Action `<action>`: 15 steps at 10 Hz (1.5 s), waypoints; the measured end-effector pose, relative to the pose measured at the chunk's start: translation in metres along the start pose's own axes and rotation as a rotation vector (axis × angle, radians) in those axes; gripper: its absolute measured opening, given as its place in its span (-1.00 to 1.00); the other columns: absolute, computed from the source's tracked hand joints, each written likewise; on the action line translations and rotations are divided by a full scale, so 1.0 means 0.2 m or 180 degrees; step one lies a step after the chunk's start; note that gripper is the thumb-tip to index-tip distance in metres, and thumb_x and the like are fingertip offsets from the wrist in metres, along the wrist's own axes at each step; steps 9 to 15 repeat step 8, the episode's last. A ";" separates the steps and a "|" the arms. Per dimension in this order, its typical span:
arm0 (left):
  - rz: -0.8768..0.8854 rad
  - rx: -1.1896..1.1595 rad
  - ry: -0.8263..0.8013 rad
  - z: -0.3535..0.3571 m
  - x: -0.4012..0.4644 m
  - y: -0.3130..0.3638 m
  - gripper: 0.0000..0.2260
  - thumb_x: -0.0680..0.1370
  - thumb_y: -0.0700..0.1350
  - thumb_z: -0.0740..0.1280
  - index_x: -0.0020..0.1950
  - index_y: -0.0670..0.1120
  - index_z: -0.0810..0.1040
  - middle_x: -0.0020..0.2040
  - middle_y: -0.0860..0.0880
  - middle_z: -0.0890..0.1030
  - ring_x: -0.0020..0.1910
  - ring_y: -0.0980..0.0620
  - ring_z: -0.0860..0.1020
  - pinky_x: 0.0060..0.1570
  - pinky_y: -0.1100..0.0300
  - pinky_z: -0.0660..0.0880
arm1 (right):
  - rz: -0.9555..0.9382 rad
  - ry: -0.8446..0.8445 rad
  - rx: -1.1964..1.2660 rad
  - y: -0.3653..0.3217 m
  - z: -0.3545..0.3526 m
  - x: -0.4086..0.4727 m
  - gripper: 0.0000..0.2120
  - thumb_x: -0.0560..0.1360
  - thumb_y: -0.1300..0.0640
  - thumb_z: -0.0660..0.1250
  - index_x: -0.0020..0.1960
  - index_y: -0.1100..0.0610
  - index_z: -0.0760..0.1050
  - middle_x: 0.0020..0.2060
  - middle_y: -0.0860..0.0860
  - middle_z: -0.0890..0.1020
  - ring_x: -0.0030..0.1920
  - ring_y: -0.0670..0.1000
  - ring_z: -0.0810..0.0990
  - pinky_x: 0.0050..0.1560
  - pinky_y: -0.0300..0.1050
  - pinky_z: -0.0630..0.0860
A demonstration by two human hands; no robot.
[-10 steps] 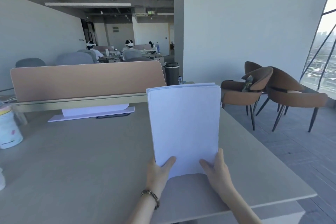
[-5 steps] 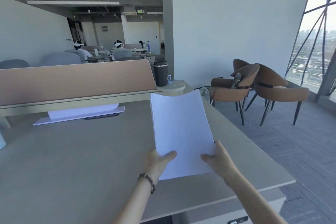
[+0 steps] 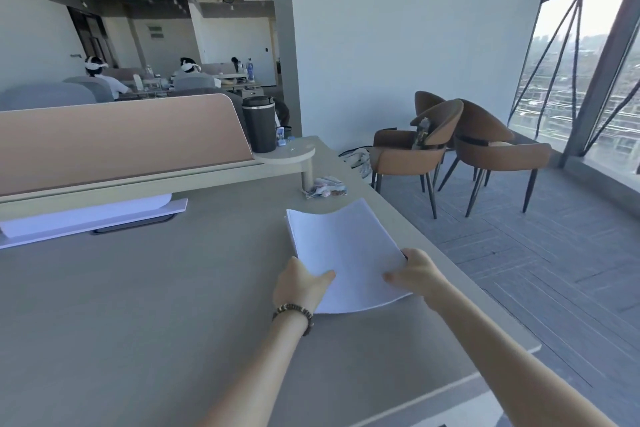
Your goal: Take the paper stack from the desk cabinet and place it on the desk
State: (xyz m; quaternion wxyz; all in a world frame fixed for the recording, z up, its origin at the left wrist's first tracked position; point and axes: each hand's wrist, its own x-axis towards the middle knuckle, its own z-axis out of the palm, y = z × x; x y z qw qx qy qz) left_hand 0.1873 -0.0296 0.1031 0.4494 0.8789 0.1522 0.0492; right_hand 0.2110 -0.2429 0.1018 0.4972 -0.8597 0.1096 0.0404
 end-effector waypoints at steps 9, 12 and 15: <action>0.0538 0.1590 0.0242 0.23 0.40 0.02 -0.41 0.50 0.34 0.11 0.39 0.01 0.35 0.19 -0.17 0.43 0.21 -0.21 0.38 0.24 -0.06 0.33 | -0.0349 0.0825 -0.2197 -0.05 0.03 0.34 -0.33 0.40 -0.19 0.20 0.41 0.11 0.29 0.20 0.14 0.41 0.24 0.21 0.32 0.23 0.09 0.25; 0.0538 0.1590 0.0242 0.23 0.40 0.02 -0.41 0.50 0.34 0.11 0.39 0.01 0.35 0.19 -0.17 0.43 0.21 -0.21 0.38 0.24 -0.06 0.33 | -0.0349 0.0825 -0.2197 -0.05 0.03 0.34 -0.33 0.40 -0.19 0.20 0.41 0.11 0.29 0.20 0.14 0.41 0.24 0.21 0.32 0.23 0.09 0.25; 0.0538 0.1590 0.0242 0.23 0.40 0.02 -0.41 0.50 0.34 0.11 0.39 0.01 0.35 0.19 -0.17 0.43 0.21 -0.21 0.38 0.24 -0.06 0.33 | -0.0349 0.0825 -0.2197 -0.05 0.03 0.34 -0.33 0.40 -0.19 0.20 0.41 0.11 0.29 0.20 0.14 0.41 0.24 0.21 0.32 0.23 0.09 0.25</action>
